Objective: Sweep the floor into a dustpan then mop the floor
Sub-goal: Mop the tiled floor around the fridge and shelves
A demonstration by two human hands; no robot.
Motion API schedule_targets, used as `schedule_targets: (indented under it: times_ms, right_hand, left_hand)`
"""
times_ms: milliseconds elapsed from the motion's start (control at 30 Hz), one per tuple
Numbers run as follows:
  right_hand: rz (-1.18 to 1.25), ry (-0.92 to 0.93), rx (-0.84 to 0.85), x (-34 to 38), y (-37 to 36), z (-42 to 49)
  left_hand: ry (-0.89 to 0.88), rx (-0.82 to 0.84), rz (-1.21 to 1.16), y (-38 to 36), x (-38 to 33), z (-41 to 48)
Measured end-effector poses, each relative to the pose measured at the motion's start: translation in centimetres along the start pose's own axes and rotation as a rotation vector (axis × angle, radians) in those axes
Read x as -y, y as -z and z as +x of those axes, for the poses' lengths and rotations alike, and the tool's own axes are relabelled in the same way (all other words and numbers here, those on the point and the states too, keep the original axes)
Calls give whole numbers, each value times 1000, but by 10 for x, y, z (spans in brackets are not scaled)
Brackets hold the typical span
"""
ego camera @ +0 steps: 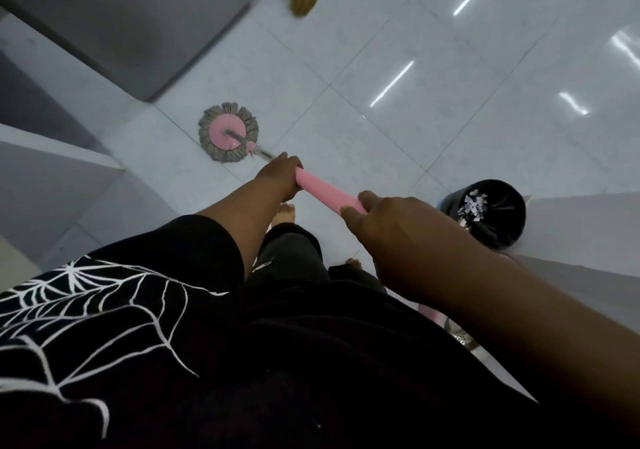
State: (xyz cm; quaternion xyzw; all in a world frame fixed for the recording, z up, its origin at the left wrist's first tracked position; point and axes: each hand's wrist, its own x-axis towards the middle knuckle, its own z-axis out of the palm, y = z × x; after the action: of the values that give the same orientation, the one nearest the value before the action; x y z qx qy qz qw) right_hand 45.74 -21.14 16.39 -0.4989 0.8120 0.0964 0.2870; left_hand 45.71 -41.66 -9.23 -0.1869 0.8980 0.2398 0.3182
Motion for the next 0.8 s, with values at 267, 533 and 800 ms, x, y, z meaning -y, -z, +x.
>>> schedule_targets:
  times_ms: [267,533,800]
  right_hand:
    - [54,39,-17,26,45,110]
    - [103,20,-100,42,51,161]
    - [148,18,-120,14,28,121]
  left_hand:
    - [69,2,70,78,79,50]
    - [142,53,155,108,124,79]
    - [178,50,206,76,84,75]
